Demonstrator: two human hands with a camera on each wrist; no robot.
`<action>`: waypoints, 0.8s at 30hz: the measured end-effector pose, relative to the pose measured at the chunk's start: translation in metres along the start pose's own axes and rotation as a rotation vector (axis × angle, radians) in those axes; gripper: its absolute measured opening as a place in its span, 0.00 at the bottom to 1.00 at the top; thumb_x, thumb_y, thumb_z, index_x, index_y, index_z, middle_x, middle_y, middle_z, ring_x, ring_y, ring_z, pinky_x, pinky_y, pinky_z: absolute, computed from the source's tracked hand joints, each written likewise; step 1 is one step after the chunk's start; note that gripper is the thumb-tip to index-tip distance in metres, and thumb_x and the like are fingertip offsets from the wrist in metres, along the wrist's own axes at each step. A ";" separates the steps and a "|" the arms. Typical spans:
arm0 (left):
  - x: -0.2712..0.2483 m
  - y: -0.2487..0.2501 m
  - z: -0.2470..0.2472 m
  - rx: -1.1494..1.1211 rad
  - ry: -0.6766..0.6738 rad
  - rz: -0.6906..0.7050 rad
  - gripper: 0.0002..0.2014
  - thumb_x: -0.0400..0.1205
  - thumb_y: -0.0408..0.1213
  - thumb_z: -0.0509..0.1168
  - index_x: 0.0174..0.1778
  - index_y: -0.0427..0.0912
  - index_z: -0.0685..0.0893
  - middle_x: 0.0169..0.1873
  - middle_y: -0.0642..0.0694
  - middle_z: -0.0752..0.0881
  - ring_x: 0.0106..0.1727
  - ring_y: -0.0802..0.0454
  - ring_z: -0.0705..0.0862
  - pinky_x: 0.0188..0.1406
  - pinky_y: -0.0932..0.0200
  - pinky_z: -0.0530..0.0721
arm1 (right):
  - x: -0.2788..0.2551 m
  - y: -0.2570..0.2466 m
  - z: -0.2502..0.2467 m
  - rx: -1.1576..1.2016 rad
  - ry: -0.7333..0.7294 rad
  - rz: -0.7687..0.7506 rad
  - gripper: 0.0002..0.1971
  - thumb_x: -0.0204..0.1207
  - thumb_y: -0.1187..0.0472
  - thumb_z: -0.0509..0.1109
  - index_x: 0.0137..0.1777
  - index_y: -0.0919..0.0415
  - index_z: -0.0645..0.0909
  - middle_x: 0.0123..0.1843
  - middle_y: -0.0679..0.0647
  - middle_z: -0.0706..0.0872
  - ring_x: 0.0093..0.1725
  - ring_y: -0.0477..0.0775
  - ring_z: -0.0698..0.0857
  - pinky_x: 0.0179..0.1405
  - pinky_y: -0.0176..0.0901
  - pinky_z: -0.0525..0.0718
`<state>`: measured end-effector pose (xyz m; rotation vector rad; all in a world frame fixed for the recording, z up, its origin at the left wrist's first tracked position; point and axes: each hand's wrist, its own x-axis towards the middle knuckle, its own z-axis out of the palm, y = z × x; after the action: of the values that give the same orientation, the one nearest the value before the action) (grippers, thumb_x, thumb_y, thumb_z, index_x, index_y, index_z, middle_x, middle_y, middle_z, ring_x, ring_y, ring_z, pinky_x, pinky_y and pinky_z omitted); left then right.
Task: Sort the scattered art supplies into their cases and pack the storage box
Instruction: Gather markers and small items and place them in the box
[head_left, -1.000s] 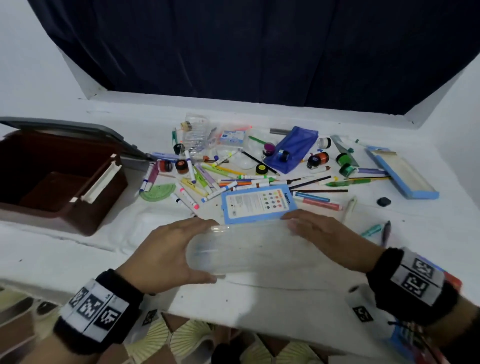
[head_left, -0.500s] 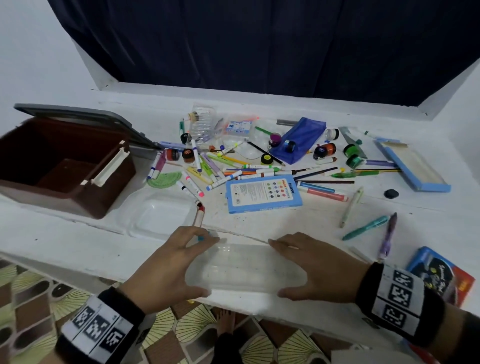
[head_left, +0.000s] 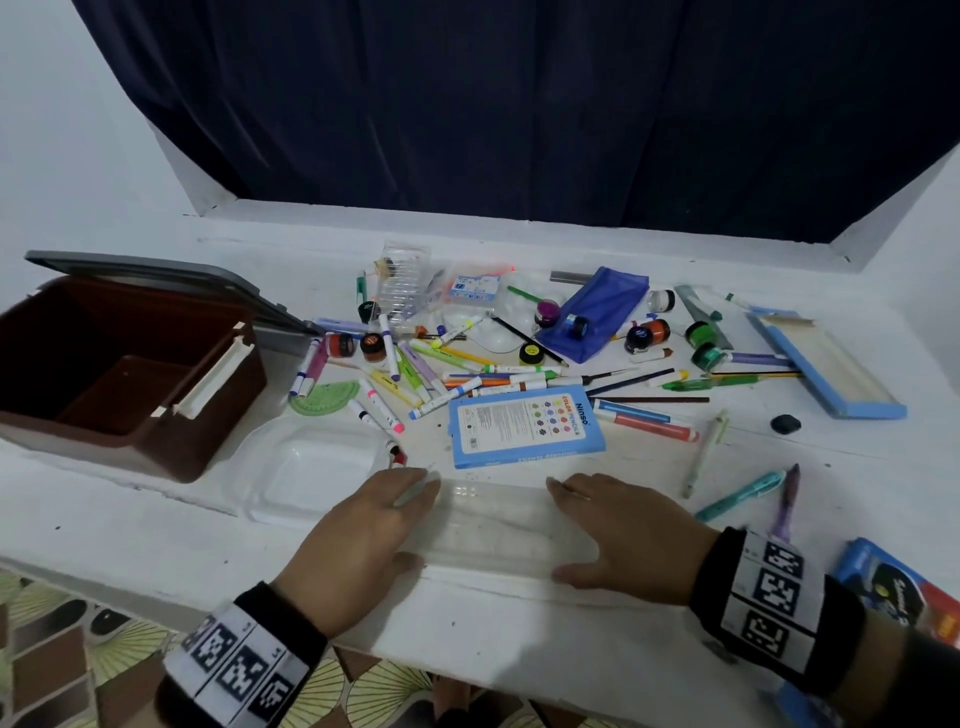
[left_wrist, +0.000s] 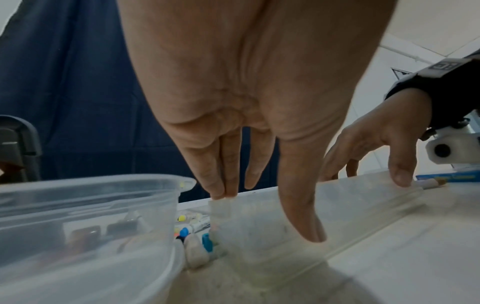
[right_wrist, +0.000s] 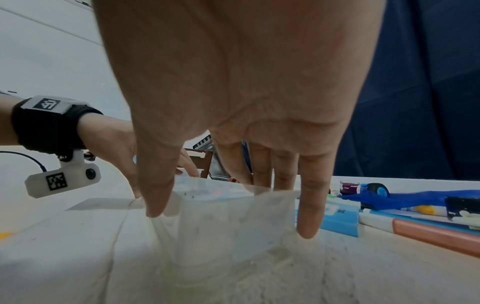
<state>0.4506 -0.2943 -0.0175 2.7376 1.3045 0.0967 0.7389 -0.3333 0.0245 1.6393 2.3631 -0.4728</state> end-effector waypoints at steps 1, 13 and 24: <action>0.005 0.001 0.000 0.012 0.010 -0.006 0.46 0.57 0.43 0.88 0.73 0.42 0.81 0.69 0.43 0.84 0.67 0.43 0.85 0.61 0.54 0.85 | 0.003 0.002 -0.002 0.002 -0.006 0.006 0.46 0.78 0.32 0.62 0.87 0.57 0.49 0.80 0.51 0.68 0.74 0.50 0.70 0.71 0.46 0.75; 0.058 -0.007 -0.009 0.096 0.071 -0.024 0.43 0.38 0.34 0.89 0.55 0.38 0.91 0.51 0.42 0.92 0.44 0.45 0.93 0.29 0.59 0.89 | 0.041 0.022 -0.024 0.054 -0.044 0.089 0.46 0.79 0.34 0.63 0.87 0.57 0.47 0.85 0.52 0.60 0.82 0.53 0.62 0.77 0.50 0.71; 0.050 -0.038 -0.042 -0.294 0.190 -0.100 0.26 0.79 0.46 0.74 0.74 0.55 0.79 0.64 0.55 0.82 0.63 0.56 0.81 0.65 0.55 0.81 | 0.039 0.041 -0.022 0.168 -0.024 0.165 0.50 0.75 0.35 0.70 0.88 0.49 0.45 0.87 0.51 0.57 0.83 0.52 0.59 0.81 0.48 0.63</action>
<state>0.4481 -0.2287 0.0196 2.4595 1.3460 0.5084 0.7639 -0.2774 0.0251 1.8712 2.1999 -0.6696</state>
